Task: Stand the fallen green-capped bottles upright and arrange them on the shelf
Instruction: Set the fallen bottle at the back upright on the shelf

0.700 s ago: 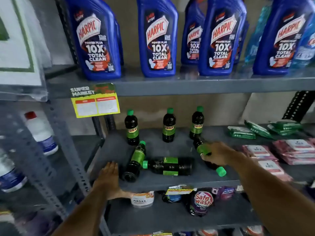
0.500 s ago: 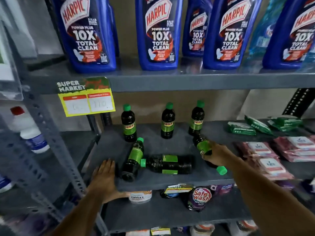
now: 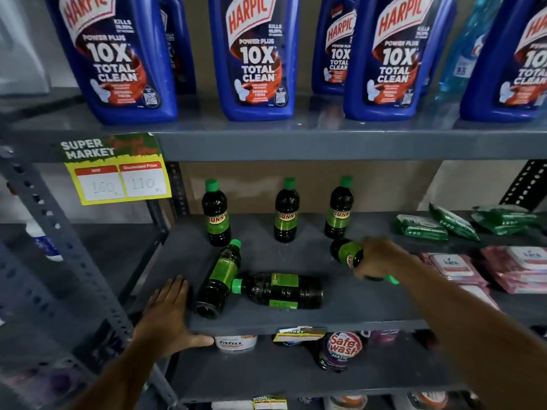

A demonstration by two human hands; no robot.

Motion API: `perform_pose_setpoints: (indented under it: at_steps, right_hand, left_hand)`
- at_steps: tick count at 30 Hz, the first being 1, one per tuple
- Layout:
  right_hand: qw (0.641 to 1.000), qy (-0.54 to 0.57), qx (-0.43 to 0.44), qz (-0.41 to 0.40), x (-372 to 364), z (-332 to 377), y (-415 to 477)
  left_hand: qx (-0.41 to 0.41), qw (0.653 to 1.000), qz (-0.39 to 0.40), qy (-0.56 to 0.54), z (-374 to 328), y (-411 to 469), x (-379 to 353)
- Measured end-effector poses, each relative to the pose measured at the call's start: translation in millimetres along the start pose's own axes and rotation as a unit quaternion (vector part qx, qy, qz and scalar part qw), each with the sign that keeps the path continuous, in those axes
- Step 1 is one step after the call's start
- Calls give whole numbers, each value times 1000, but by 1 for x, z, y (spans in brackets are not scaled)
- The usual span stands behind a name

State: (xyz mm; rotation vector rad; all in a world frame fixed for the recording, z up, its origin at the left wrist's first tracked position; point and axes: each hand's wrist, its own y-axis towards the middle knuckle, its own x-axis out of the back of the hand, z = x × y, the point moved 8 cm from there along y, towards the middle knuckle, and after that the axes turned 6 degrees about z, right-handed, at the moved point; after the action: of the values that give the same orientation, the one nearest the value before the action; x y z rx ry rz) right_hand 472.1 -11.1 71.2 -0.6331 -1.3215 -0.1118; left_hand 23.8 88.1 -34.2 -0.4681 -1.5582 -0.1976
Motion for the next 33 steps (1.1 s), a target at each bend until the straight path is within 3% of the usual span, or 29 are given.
perform_pose_setpoints:
  at_steps: [3, 8, 13, 20, 26, 33]
  right_hand:
    - [998, -59, 15, 4, 37, 12, -1]
    - [992, -61, 38, -106, 87, 30, 8]
    - [981, 39, 129, -140, 86, 40, 24]
    - [958, 128, 142, -215, 78, 38, 30]
    - [954, 202, 138, -171, 67, 24, 28]
    - [935, 250, 184, -174, 57, 14, 9]
  left_hand:
    - [9, 1000, 12, 10, -1, -1, -1]
    - [17, 999, 27, 0, -1, -1, 0]
    - [21, 999, 24, -12, 0, 0, -1]
    - [17, 999, 15, -27, 1, 2, -1]
    - [12, 999, 9, -36, 2, 0, 0]
    - [7, 999, 10, -35, 0, 0, 2]
